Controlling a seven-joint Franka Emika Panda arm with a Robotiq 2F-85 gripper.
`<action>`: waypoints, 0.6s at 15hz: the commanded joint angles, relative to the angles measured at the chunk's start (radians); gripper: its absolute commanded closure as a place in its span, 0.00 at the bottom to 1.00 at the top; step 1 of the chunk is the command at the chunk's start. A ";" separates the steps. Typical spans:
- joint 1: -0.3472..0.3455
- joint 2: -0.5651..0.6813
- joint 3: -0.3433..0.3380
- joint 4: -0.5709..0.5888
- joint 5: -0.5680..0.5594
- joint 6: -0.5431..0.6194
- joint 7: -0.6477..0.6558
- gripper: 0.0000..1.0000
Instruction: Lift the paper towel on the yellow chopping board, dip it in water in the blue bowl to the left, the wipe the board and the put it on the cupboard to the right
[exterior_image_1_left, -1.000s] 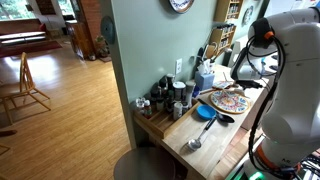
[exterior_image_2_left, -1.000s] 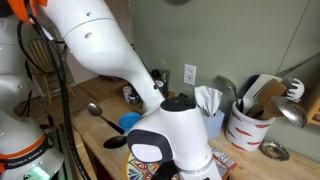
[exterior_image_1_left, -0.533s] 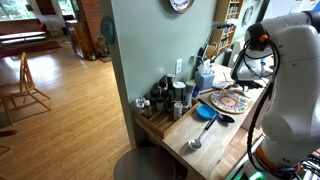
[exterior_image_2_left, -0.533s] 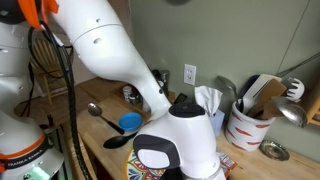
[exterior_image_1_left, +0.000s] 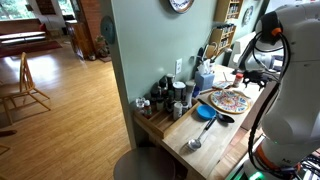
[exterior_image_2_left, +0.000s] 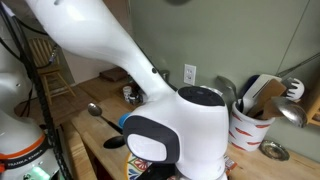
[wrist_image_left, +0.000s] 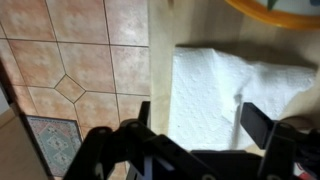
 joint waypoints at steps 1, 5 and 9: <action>0.056 -0.146 -0.061 -0.111 -0.113 -0.106 0.032 0.00; 0.116 -0.372 -0.087 -0.218 -0.209 -0.157 -0.046 0.00; 0.077 -0.591 0.026 -0.282 -0.282 -0.257 -0.139 0.00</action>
